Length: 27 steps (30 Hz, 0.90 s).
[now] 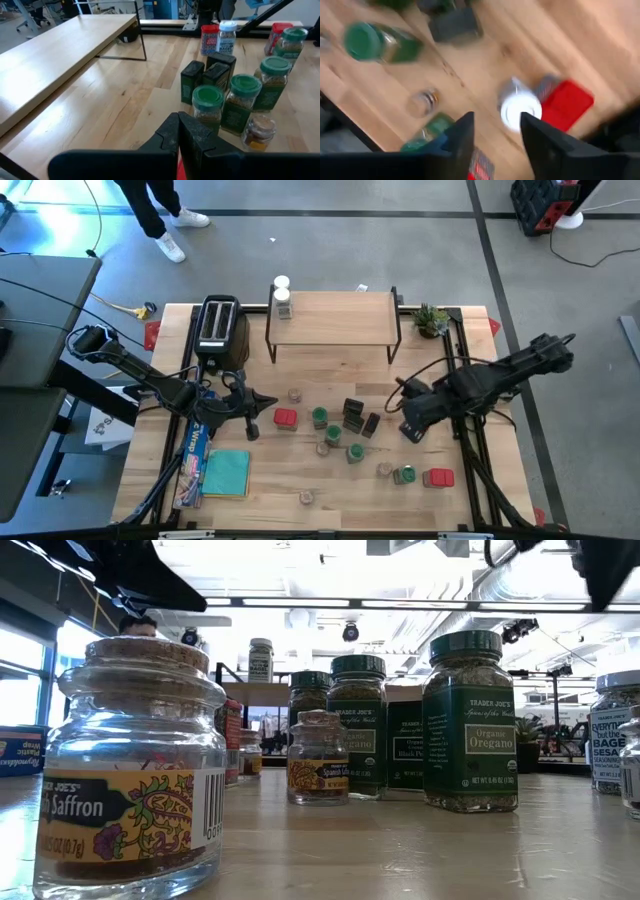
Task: Shelf spices
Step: Put the white seasoning bottle on the shelf aligned with the other white seasoning bottle
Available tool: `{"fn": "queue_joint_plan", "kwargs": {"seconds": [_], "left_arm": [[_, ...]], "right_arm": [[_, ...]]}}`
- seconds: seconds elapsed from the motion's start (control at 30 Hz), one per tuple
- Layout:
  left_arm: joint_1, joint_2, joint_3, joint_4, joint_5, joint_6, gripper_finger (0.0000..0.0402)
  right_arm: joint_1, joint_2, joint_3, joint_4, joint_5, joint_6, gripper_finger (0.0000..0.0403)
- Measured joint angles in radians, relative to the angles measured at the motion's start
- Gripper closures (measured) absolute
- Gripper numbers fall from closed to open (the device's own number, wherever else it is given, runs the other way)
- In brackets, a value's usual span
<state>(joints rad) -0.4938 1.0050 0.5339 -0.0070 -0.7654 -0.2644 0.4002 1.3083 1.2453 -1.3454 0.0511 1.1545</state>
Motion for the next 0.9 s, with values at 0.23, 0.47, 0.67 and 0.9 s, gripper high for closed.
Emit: {"fn": "queue_joint_plan", "kwargs": {"seconds": [0.23, 0.47, 0.67, 0.9], "left_arm": [[0.000, 0.000, 0.000, -0.058, 0.000, -0.066, 0.0401], [0.000, 0.000, 0.000, -0.078, 0.007, -0.093, 0.0401], [0.000, 0.000, 0.000, -0.080, 0.008, -0.096, 0.0401], [0.000, 0.001, 0.000, -0.079, 0.011, -0.100, 0.0401]], "right_arm": [[0.031, 0.117, 0.000, -0.037, -0.015, 0.048, 0.0154], [0.066, 0.167, 0.000, -0.128, -0.013, 0.164, 0.0116], [0.075, 0.153, 0.000, -0.129, 0.018, 0.262, 0.0114], [0.059, 0.076, -0.146, 0.032, 0.022, 0.333, 0.0114]]}}
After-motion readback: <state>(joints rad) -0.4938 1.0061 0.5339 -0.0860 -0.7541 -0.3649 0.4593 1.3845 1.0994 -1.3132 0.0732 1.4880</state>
